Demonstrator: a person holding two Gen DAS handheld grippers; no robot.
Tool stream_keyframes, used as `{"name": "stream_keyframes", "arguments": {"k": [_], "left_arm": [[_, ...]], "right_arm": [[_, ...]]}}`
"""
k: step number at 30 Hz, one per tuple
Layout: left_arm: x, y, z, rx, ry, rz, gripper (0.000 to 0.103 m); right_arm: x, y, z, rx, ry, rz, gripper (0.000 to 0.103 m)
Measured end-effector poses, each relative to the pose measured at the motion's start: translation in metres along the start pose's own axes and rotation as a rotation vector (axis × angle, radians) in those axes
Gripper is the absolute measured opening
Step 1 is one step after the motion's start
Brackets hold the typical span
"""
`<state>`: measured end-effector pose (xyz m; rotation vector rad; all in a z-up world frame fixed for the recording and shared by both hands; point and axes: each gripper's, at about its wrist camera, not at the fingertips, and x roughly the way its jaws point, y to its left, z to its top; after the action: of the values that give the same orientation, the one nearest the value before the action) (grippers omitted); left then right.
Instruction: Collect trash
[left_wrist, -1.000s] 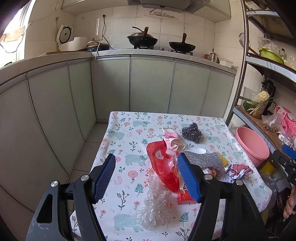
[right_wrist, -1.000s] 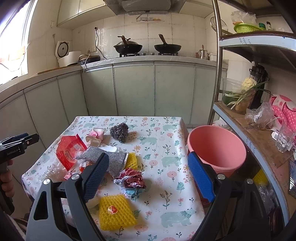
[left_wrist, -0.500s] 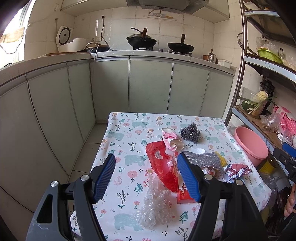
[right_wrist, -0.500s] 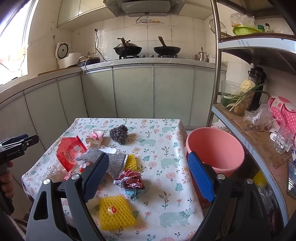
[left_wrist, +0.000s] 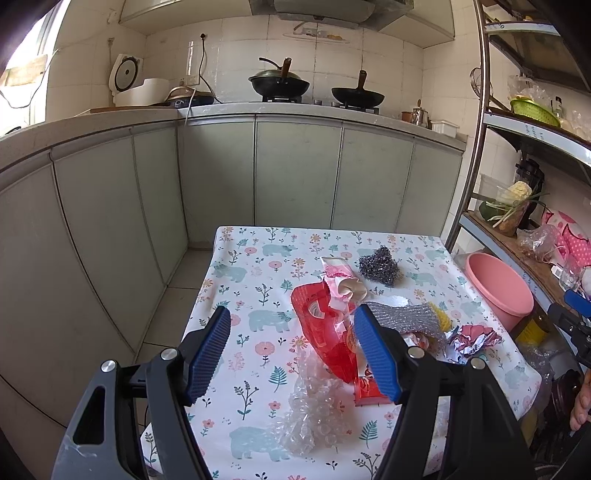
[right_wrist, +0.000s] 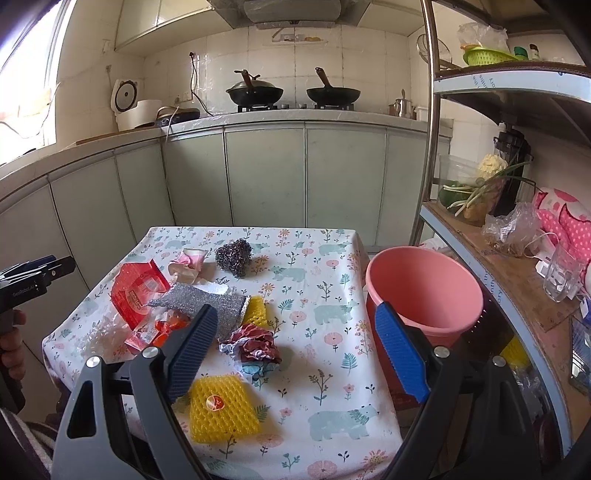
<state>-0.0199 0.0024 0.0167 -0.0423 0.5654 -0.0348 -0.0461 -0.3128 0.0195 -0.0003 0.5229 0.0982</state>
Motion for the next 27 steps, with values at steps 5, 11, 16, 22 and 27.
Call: {"name": "stream_keyframes", "arguments": {"k": [5,11,16,22,27], "left_arm": [[0.001,0.002,-0.001,0.010,0.010,-0.028,0.069],[0.002,0.017,-0.009,0.016,0.062,-0.097,0.069],[0.006,0.025,-0.028,0.014,0.145,-0.179,0.069],[0.015,0.015,-0.052,0.049,0.221,-0.234,0.068],[0.028,0.008,-0.061,0.067,0.270,-0.243,0.064]], "right_arm": [[0.000,-0.004,-0.004,0.021,0.041,0.054,0.088],[0.004,-0.007,-0.009,0.047,0.141,0.180,0.088],[0.009,-0.004,-0.020,0.047,0.225,0.250,0.088],[0.023,0.000,-0.035,0.066,0.329,0.347,0.080],[0.035,0.003,-0.044,0.087,0.396,0.390,0.079]]}}
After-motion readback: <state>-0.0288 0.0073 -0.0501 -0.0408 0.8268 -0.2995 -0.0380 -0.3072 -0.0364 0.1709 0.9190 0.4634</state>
